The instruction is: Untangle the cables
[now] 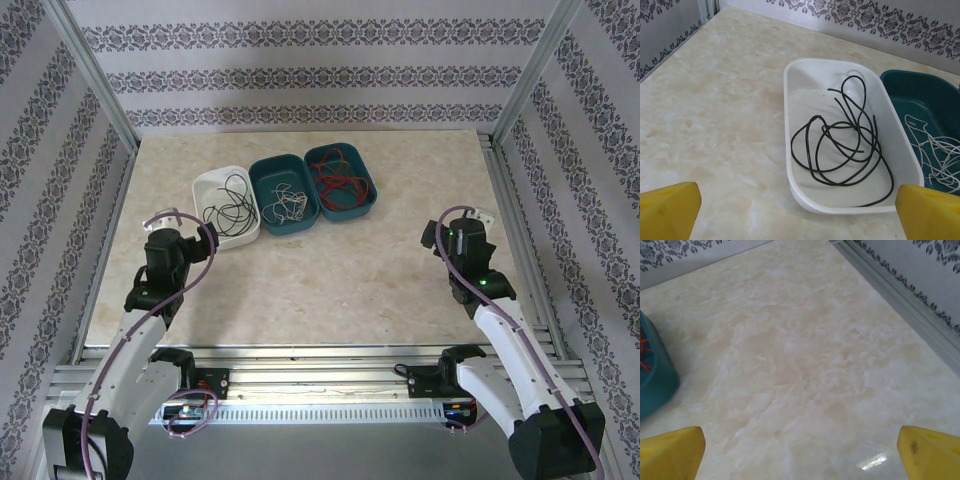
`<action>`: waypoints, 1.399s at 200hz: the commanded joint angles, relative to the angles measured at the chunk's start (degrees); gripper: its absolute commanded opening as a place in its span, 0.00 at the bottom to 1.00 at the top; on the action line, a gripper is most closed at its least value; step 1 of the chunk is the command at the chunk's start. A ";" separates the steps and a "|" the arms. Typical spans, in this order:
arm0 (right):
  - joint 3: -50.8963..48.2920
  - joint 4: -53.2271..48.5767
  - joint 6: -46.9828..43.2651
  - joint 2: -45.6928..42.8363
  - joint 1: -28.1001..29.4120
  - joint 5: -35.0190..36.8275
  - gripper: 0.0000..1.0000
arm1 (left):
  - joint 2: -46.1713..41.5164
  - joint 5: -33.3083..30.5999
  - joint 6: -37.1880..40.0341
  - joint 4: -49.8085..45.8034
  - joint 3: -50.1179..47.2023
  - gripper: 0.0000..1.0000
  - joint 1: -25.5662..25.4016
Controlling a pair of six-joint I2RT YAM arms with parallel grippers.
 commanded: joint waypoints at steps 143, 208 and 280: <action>-15.75 43.38 -19.21 9.01 0.83 4.40 0.98 | 11.60 7.19 19.23 34.65 -11.97 0.99 -0.56; -17.09 51.49 -20.07 11.09 -1.72 3.22 0.98 | 20.92 7.05 20.10 48.20 -12.81 0.99 -0.52; -18.96 54.79 -19.73 12.86 -2.64 1.25 0.98 | 30.75 6.74 21.33 61.77 -15.83 0.99 -0.47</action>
